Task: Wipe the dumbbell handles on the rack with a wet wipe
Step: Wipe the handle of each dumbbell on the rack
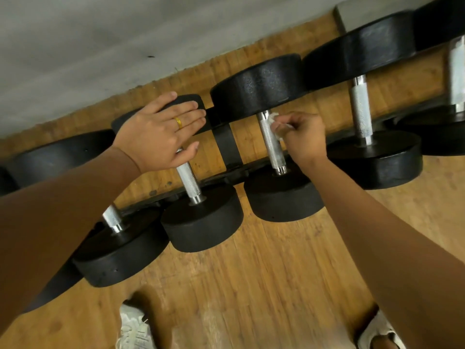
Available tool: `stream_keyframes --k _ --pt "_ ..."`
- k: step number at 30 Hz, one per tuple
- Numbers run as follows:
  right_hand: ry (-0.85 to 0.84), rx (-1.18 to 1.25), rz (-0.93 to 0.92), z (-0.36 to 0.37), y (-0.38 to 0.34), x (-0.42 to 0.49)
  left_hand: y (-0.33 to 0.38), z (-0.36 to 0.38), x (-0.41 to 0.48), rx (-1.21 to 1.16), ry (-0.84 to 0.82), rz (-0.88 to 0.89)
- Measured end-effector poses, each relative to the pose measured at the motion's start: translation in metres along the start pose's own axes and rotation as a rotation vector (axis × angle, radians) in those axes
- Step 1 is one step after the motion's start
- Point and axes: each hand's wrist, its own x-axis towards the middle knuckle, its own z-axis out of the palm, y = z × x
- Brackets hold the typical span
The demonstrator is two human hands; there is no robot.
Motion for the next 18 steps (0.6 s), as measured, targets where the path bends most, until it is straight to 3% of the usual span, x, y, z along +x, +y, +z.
stream_keyframes --k 4,9,18 --pt "-0.013 -0.121 -0.062 -0.003 -0.006 0.003 -0.001 0.0 0.0 0.001 0.02 -0.003" --pt "0.095 -0.13 -0.114 0.009 -0.011 0.002 0.0 0.0 0.0 0.018 0.006 -0.005" --pt "0.016 -0.198 -0.057 -0.004 -0.006 0.005 -0.001 -0.001 0.0 0.007 0.016 -0.01"
